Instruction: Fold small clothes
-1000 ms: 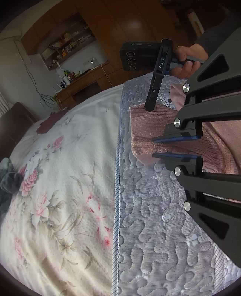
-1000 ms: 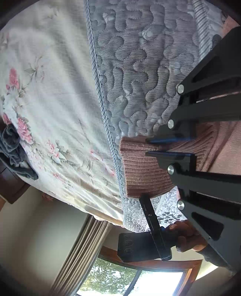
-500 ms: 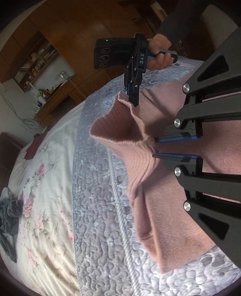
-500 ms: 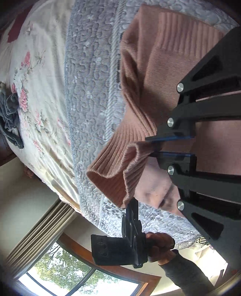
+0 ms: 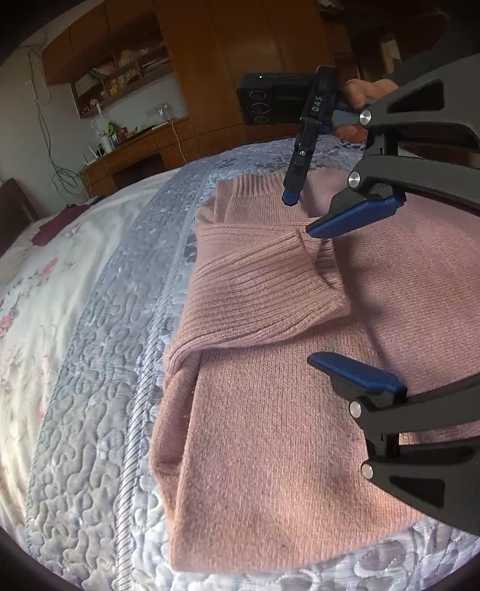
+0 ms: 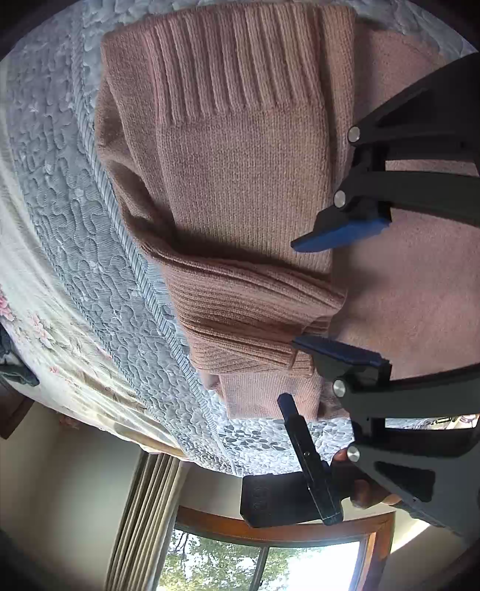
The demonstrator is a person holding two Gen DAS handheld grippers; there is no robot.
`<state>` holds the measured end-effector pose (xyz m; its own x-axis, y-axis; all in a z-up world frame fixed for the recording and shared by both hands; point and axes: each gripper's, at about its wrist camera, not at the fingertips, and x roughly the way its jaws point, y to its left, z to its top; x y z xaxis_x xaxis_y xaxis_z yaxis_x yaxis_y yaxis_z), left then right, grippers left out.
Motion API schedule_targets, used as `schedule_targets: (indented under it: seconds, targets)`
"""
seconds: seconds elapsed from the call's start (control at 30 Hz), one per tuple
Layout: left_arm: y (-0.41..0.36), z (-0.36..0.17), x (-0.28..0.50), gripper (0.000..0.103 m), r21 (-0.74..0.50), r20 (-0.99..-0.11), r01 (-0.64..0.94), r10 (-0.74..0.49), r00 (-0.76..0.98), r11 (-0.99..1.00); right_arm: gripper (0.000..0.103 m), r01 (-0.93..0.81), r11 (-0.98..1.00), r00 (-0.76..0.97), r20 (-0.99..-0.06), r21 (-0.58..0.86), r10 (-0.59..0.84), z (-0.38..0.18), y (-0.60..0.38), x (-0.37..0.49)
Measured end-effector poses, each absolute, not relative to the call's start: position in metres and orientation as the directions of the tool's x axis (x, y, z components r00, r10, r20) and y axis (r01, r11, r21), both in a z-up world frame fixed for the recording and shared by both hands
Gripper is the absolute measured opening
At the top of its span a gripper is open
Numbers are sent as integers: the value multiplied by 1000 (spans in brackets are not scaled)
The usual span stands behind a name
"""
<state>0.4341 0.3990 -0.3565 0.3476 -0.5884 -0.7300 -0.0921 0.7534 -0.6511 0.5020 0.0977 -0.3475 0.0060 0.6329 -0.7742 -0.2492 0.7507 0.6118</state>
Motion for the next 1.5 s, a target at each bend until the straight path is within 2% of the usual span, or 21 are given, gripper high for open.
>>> schedule_targets:
  seconds: [0.1, 0.13, 0.17, 0.2, 0.23, 0.3, 0.33, 0.4, 0.47, 0.57, 0.6, 0.73, 0.8, 0.83, 0.9, 1.07, 1.23, 1.33, 1.4, 1.5]
  targets:
    - [379, -369, 452, 62, -560, -814, -125, -516, 265, 819, 48, -276, 795, -29, -832, 540, 555, -358, 122, 501]
    - [374, -374, 455, 52, -517, -846, -136, -480, 234, 845, 47, -300, 807, -37, -852, 509, 523, -361, 129, 499]
    - [370, -377, 457, 41, -451, -884, -145, -418, 208, 881, 41, -333, 819, -25, -872, 467, 488, -362, 134, 497]
    - [370, -378, 458, 17, -379, -919, -158, -351, 179, 912, 25, -365, 830, -8, -893, 422, 450, -362, 137, 494]
    - [371, -377, 457, 13, -345, -933, -172, -318, 168, 923, 13, -392, 846, 13, -917, 362, 398, -361, 138, 493]
    - [376, -369, 452, 9, -245, -962, -170, -217, 165, 955, 7, -401, 865, 40, -937, 303, 347, -360, 129, 495]
    - [377, -368, 448, 2, -184, -975, -160, -159, 157, 970, 8, -401, 869, 49, -940, 290, 337, -364, 123, 495]
    - [385, -371, 440, 2, -249, -962, -150, -227, 151, 957, 10, -379, 852, 25, -917, 360, 399, -366, 109, 497]
    - [390, -357, 429, 2, -350, -923, -127, -318, 218, 928, 15, -359, 838, 36, -891, 412, 453, -355, 98, 496]
    - [390, -325, 417, 8, -531, -805, -51, -484, 343, 846, 15, -376, 807, 55, -858, 455, 510, -336, 98, 487]
    - [384, -321, 418, 13, -550, -788, -30, -507, 351, 835, 17, -385, 807, 51, -863, 447, 503, -334, 104, 485]
    - [348, -344, 441, 13, -443, -864, -7, -425, 272, 897, 22, -396, 826, 21, -895, 402, 446, -349, 133, 482]
    - [338, -366, 450, 13, -372, -909, -18, -361, 207, 928, 18, -405, 848, 23, -923, 343, 384, -362, 144, 482]
    - [336, -376, 450, 3, -335, -928, -29, -324, 186, 942, 15, -418, 854, 34, -934, 311, 357, -366, 147, 481]
    - [340, -382, 449, 0, -334, -929, -44, -321, 185, 942, 0, -458, 851, 60, -946, 258, 319, -368, 149, 477]
    - [354, -373, 433, 0, -283, -941, -40, -269, 206, 958, 0, -443, 862, 94, -944, 246, 318, -361, 120, 480]
    - [377, -367, 416, 0, -296, -935, -75, -273, 225, 952, 0, -443, 839, 106, -910, 317, 400, -349, 103, 474]
    - [374, -352, 405, 0, -325, -910, -7, -311, 273, 946, 12, -577, 773, 190, -878, 262, 440, -326, 122, 448]
    - [362, -337, 402, 0, -346, -881, 67, -348, 320, 936, 44, -648, 748, 256, -884, 143, 391, -324, 141, 434]
    - [334, -327, 404, 0, -360, -852, 188, -404, 333, 914, 45, -712, 700, 268, -900, 54, 342, -337, 163, 426]
